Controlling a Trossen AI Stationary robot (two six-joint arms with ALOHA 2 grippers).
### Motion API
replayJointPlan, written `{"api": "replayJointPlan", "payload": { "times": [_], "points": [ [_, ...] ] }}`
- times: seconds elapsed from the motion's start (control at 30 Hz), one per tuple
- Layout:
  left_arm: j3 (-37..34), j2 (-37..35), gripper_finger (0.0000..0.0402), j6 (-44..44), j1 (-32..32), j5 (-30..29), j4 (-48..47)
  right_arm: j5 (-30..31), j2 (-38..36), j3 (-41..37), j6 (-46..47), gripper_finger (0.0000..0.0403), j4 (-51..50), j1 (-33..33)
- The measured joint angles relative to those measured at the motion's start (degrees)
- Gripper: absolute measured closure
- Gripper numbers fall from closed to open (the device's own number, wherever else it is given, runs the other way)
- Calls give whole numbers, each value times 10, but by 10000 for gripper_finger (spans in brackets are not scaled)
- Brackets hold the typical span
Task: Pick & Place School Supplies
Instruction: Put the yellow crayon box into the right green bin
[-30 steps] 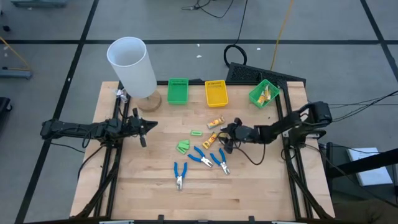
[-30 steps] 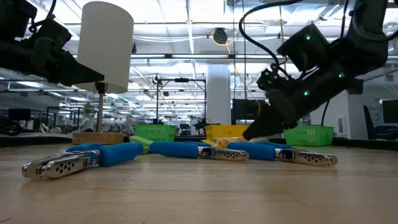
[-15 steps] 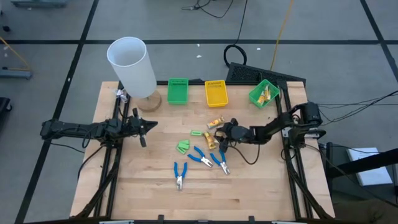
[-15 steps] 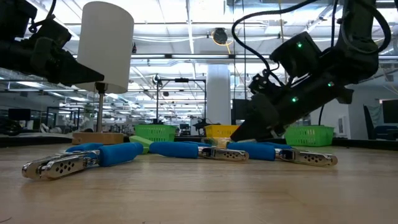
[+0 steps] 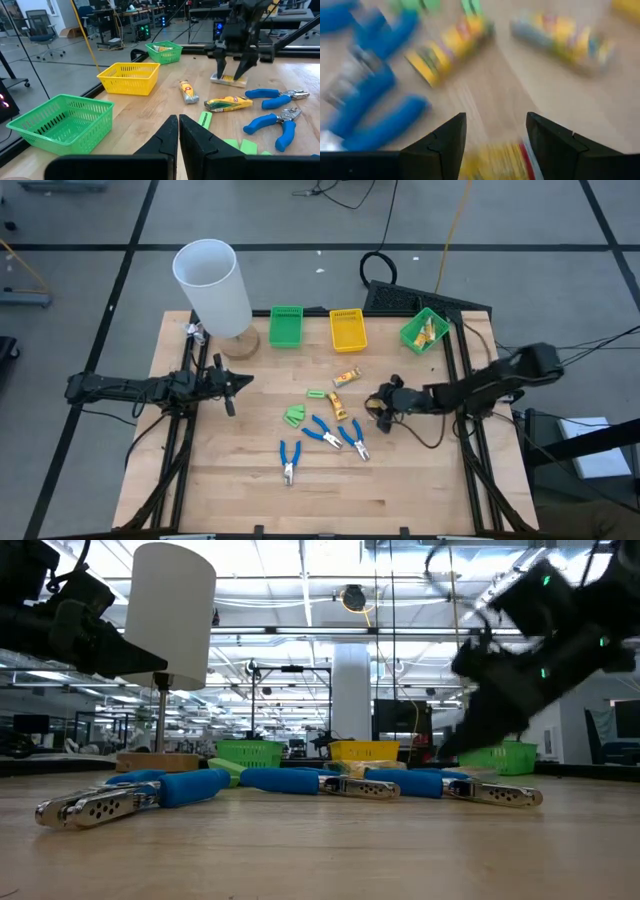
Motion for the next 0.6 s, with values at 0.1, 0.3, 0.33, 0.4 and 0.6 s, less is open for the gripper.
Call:
{"api": "replayJointPlan", "payload": {
  "times": [0.1, 0.3, 0.33, 0.4, 0.6],
  "points": [
    [0, 0, 380, 0, 0, 0, 0, 0, -55, 4, 21, 204, 16, 14],
    [0, 0, 380, 0, 0, 0, 0, -69, -82, 3, 81, 204, 13, 38],
    [0, 0, 380, 0, 0, 0, 0, -68, -76, 3, 93, 204, 5, 43],
    [0, 0, 380, 0, 0, 0, 0, -69, -66, 3, 117, 204, -13, 52],
    [0, 0, 380, 0, 0, 0, 0, -127, -62, 3, 164, 204, -73, 64]
  ]
}}
